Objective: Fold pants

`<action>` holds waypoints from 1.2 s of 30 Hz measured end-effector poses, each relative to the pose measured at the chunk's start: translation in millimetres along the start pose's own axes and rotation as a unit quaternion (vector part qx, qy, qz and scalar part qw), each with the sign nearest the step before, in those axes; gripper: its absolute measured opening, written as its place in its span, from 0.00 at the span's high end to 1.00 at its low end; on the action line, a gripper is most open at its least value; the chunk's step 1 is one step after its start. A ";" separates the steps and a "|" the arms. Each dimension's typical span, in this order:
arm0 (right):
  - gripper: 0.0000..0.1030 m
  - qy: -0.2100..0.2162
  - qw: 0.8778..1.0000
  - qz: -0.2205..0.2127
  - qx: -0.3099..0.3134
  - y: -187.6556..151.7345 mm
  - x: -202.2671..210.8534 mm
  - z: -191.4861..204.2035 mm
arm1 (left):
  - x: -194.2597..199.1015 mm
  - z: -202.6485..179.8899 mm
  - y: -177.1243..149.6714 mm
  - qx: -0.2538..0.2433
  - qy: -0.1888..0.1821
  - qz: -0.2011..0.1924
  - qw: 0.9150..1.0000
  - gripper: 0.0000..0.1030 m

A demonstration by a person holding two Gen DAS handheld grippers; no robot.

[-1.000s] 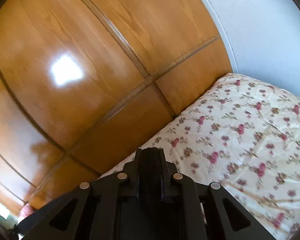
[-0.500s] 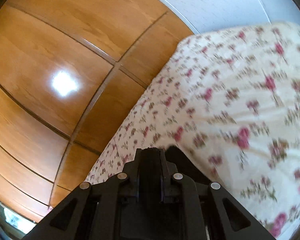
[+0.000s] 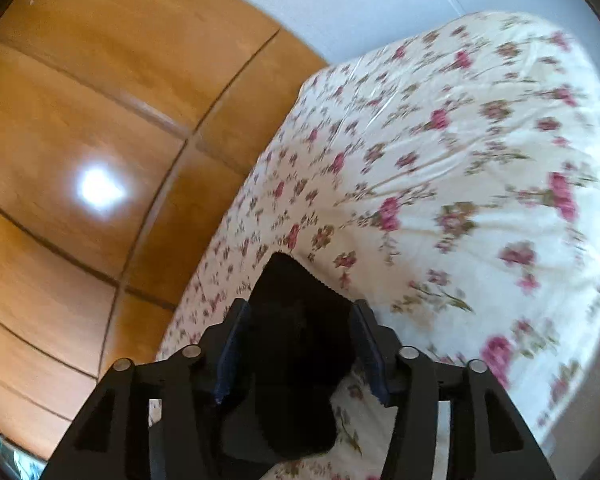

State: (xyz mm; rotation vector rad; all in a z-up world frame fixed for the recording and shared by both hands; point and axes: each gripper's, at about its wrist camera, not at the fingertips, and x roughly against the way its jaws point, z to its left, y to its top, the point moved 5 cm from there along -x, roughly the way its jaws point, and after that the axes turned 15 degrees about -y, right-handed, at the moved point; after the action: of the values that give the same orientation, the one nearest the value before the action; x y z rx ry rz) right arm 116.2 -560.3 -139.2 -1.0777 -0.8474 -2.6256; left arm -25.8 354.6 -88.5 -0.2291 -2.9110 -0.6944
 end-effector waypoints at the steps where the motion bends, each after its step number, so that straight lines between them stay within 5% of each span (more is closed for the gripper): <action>1: 0.45 0.007 1.000 -0.008 0.002 -2.2 7.7 -0.1 | 4.1 -2.0 1.9 0.000 0.004 -0.004 1.000 0.58; 4: 0.45 0.036 0.999 -0.004 0.016 -15.1 23.4 8.2 | 8.6 -22.1 3.7 -0.003 -0.034 0.004 0.999 0.58; 10: 0.44 0.072 0.996 0.053 0.021 -41.9 24.7 30.6 | -20.5 -54.5 -25.4 -0.003 -0.099 0.097 0.990 0.55; 12: 0.43 0.075 0.995 0.064 0.023 -44.6 19.8 35.9 | -35.4 -48.5 -36.5 0.003 -0.071 0.129 0.989 0.46; 16: 0.44 0.056 0.996 0.069 -0.003 -46.9 16.9 32.3 | -50.2 -36.0 -45.0 0.016 -0.027 0.143 0.989 0.44; 19: 0.43 -0.021 0.999 -0.022 -0.020 -33.6 47.0 21.2 | -57.8 -34.0 -47.8 0.012 -0.013 0.150 0.989 0.38; 20: 0.43 -0.017 0.999 -0.045 -0.016 -29.8 57.6 22.8 | -62.8 -32.3 -49.5 0.014 -0.008 0.152 0.988 0.37; 23: 0.42 0.040 0.999 -0.011 0.000 -36.0 64.0 39.9 | -71.2 -24.5 -52.6 0.029 0.013 0.163 0.986 0.36; 26: 0.42 0.064 0.997 0.034 0.032 -52.7 50.6 61.1 | -73.5 -25.9 -53.2 0.032 0.008 0.164 0.986 0.40; 29: 0.42 0.033 0.997 0.074 0.011 -57.2 20.4 61.2 | -75.0 -23.2 -51.6 0.045 0.014 0.166 0.985 0.73; 31: 0.42 -0.002 0.996 0.090 -0.019 -53.6 -1.3 54.3 | -74.9 -21.1 -50.3 0.055 0.018 0.164 0.985 0.77; 33: 0.61 -0.051 0.993 0.103 -0.036 -48.1 -28.1 49.3 | -77.7 -22.0 -48.9 0.050 0.016 0.161 0.986 0.86; 34: 0.96 -0.066 0.991 0.114 -0.038 -44.3 -40.4 50.5 | -78.4 -24.6 -48.0 0.043 0.020 0.159 0.986 0.87; 36: 0.94 -0.053 0.992 0.115 -0.031 -33.1 -43.7 61.7 | -75.6 -33.5 -43.9 0.025 0.014 0.144 0.989 0.89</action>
State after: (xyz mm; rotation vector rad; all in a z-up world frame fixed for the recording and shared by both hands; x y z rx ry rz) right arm 171.9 -500.2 -148.5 -1.2576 -0.6222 -2.4371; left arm 43.7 291.9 -90.9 -0.6147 -2.7818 -0.5712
